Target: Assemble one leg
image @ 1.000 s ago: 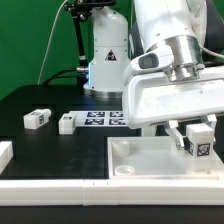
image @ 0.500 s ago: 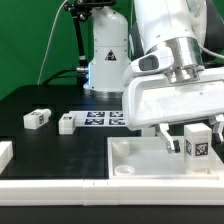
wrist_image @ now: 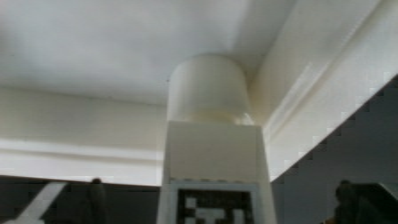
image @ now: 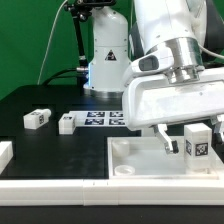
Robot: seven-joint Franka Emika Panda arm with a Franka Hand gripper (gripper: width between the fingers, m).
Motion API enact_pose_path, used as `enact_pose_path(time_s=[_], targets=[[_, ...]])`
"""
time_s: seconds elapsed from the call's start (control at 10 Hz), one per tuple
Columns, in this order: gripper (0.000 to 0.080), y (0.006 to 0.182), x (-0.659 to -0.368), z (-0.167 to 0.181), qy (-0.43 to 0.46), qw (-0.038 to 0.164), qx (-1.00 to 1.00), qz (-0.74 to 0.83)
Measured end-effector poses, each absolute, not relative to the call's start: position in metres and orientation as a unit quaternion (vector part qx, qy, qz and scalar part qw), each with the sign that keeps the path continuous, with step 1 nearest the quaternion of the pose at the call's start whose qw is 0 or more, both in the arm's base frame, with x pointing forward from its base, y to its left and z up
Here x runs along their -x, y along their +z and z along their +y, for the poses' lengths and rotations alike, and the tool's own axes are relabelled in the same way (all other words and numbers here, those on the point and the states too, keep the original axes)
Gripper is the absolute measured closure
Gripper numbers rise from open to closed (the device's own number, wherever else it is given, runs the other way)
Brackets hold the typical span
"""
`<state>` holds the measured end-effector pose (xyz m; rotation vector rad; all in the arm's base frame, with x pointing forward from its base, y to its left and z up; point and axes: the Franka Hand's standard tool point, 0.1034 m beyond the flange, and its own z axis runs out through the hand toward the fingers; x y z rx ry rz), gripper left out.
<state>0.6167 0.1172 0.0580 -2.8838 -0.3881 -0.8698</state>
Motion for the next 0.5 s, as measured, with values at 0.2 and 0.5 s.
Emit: enact_pose_path(time_s=[0.2,0.5], targets=[[0.0150,0.074,-0.619,0.118,-0.282,0.051,0.949,-0.133],[0.0150,0.079,-0.618,0.117,-0.265,0.052,0.953,-0.137]])
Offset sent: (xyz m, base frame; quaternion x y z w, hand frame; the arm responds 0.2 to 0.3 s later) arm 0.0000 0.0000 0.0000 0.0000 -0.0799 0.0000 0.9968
